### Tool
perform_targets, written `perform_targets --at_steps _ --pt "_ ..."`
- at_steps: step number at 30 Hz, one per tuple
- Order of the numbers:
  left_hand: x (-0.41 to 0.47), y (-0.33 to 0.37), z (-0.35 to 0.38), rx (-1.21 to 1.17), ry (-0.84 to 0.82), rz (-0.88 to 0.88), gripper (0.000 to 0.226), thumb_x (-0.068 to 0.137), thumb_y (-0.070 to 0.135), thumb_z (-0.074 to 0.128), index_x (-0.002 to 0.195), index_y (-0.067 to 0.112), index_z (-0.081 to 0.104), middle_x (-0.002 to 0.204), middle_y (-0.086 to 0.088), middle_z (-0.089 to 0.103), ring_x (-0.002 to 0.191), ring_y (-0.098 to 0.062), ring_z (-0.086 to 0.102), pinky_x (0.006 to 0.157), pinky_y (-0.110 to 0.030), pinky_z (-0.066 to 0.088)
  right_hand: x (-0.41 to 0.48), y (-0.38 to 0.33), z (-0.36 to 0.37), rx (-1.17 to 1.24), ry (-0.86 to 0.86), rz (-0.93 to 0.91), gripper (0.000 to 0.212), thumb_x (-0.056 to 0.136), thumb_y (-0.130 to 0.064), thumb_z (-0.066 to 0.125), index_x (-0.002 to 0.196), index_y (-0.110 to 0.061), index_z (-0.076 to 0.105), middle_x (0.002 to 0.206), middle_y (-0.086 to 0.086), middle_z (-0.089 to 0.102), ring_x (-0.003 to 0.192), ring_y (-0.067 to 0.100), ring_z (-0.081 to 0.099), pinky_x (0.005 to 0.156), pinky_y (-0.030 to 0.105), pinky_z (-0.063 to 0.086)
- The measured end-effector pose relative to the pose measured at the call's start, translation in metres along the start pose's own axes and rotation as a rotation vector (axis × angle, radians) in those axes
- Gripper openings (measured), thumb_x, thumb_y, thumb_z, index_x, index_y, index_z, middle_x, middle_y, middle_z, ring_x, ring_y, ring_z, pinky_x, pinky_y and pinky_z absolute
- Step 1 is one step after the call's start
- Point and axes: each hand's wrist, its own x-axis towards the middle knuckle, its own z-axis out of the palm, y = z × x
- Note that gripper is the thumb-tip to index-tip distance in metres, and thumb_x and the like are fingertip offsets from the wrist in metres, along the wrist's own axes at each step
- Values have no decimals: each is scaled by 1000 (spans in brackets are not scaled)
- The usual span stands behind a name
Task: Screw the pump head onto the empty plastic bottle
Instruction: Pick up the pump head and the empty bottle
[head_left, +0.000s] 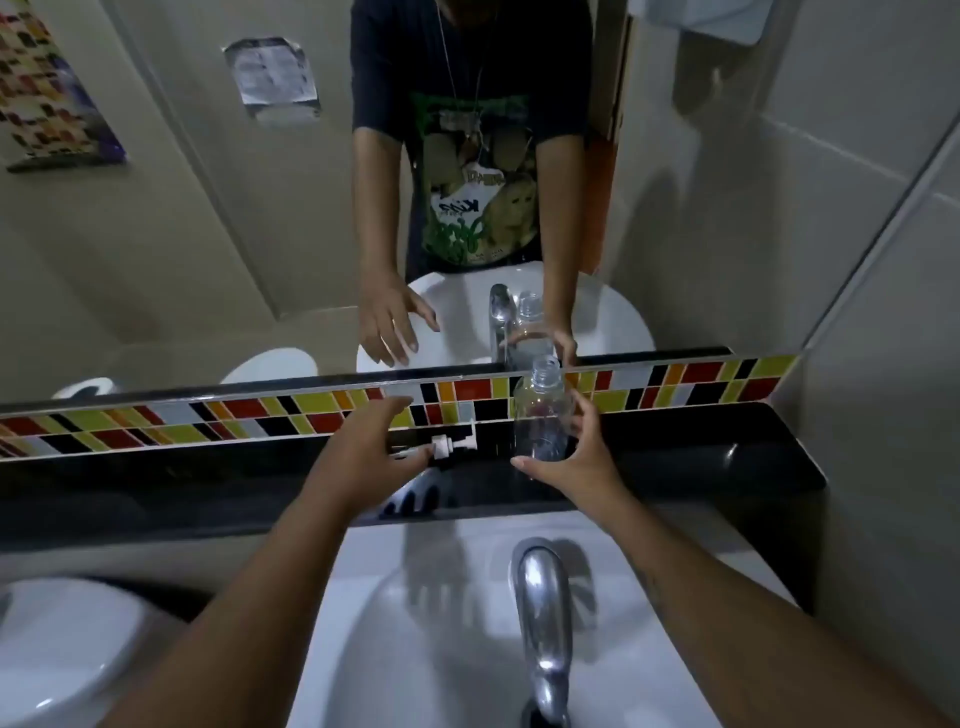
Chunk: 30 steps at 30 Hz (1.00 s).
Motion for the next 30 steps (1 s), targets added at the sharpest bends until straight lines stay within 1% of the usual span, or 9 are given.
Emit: perform_targets --at_steps 2,5,8,11,15,19,22,26,30 --pt "6 -1 8 9 -12 -4 73 94 40 78 157 18 47 159 -7 55 148 -26 51 118 -43 46 4 4 4 -15 32 -23 111 58 -22 92 143 -36 20 130 -6 43 117 11 43 90 25 38" --pt "13 -3 24 103 -64 -6 73 94 41 76 157 19 47 158 -5 56 147 -27 52 117 -42 47 10 18 10 -28 52 -60 101 59 -20 92 138 -27 28 126 -10 46 116 9 46 93 24 40" --pt "20 -4 40 212 -108 23 71 95 42 73 157 20 46 156 -3 56 144 -26 52 115 -40 47 17 25 12 -73 72 -102 90 60 -20 91 131 -22 35 121 -7 52 112 12 52 93 28 45" --pt "25 -7 54 405 -127 71 68 97 43 69 157 22 44 157 -2 56 143 -27 52 114 -40 46 22 33 11 -121 75 -114 81 60 -25 90 125 -26 40 118 -2 59 108 17 58 90 31 49" --pt "34 -5 60 532 -146 98 64 102 42 63 159 23 41 158 -1 54 146 -26 49 117 -40 42 24 37 10 -124 77 -135 78 60 -26 90 123 -24 43 118 -1 62 109 16 60 90 31 51" --pt "42 -6 60 599 -144 122 52 106 32 58 155 20 47 157 -3 57 144 -27 50 117 -40 40 24 39 10 -146 89 -137 87 58 -30 91 130 -23 42 122 -1 62 110 16 60 92 34 53" --pt "43 -4 57 563 -133 127 46 106 29 58 151 20 52 154 -3 60 142 -26 52 118 -39 39 24 38 10 -143 87 -144 89 59 -29 91 133 -22 41 122 -3 60 110 13 58 90 29 49" --pt "44 13 32 368 -90 146 46 102 28 66 147 19 57 148 -5 65 138 -26 54 115 -39 44 22 36 10 -147 80 -136 80 60 -27 90 127 -22 45 115 -6 61 105 12 58 86 25 47" --pt "43 39 -4 197 -50 210 38 97 23 75 133 13 66 122 -7 69 119 -27 59 101 -38 50 23 37 10 -152 85 -122 74 59 -28 90 120 -21 49 110 -5 64 102 14 62 83 25 50"
